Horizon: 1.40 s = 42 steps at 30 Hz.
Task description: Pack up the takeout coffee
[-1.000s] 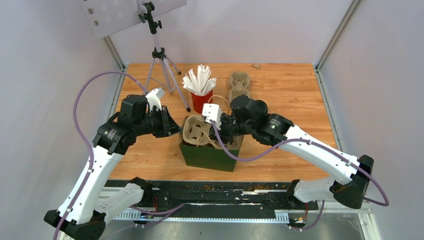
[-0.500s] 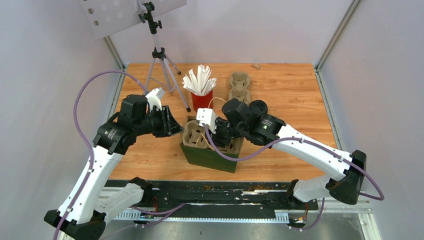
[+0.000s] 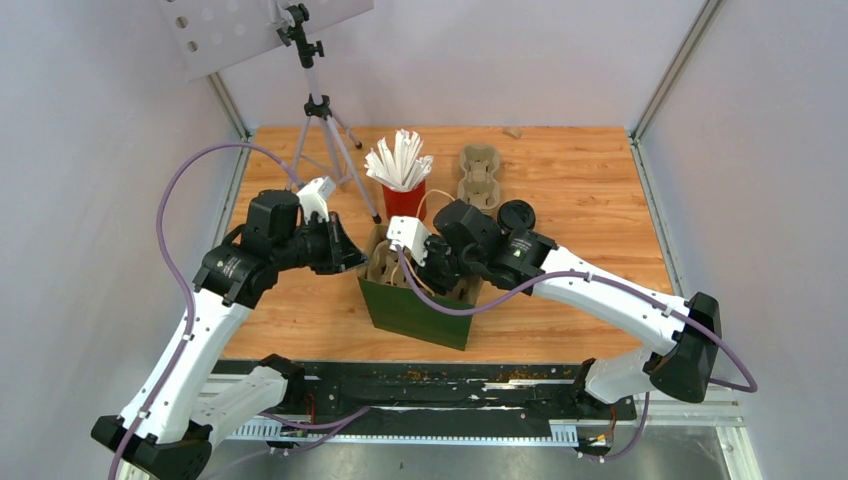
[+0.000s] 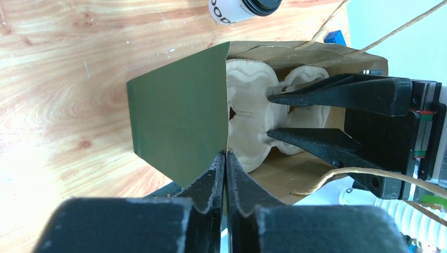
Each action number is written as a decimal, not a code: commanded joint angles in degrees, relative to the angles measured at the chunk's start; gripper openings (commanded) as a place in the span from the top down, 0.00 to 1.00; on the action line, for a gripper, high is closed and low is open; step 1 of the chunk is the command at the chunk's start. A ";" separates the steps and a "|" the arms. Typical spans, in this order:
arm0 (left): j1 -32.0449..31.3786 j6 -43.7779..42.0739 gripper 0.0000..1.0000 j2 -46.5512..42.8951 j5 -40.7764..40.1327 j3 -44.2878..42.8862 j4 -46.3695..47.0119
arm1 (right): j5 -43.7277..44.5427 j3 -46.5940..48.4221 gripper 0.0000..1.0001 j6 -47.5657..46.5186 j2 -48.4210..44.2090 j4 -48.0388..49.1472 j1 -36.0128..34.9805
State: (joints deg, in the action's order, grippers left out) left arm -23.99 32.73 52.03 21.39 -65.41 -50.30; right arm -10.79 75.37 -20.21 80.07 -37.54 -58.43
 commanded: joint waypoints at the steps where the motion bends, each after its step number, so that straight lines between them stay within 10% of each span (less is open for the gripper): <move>1: -0.09 -0.15 0.98 -0.05 2.43 0.07 3.28 | 0.89 0.43 0.72 1.22 0.52 -1.13 -0.41; 24: -0.09 2.14 1.00 -3.28 1.44 -0.59 -4.08 | 1.50 -3.08 0.67 5.35 5.46 -0.11 -1.24; 32: -0.09 0.59 0.64 -3.40 -1.34 -1.61 -5.95 | 3.49 0.27 0.45 6.18 4.28 -2.22 -1.75; 42: -0.09 -4.32 0.44 -1.01 -3.58 -5.22 -8.14 | 2.53 4.72 0.41 7.68 -0.55 -5.64 -1.95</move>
State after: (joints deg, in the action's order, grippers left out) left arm -23.99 31.40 50.39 18.79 -67.51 -58.17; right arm -7.99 76.07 -14.50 83.26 -42.46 -59.99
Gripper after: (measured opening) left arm 0.534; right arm 0.592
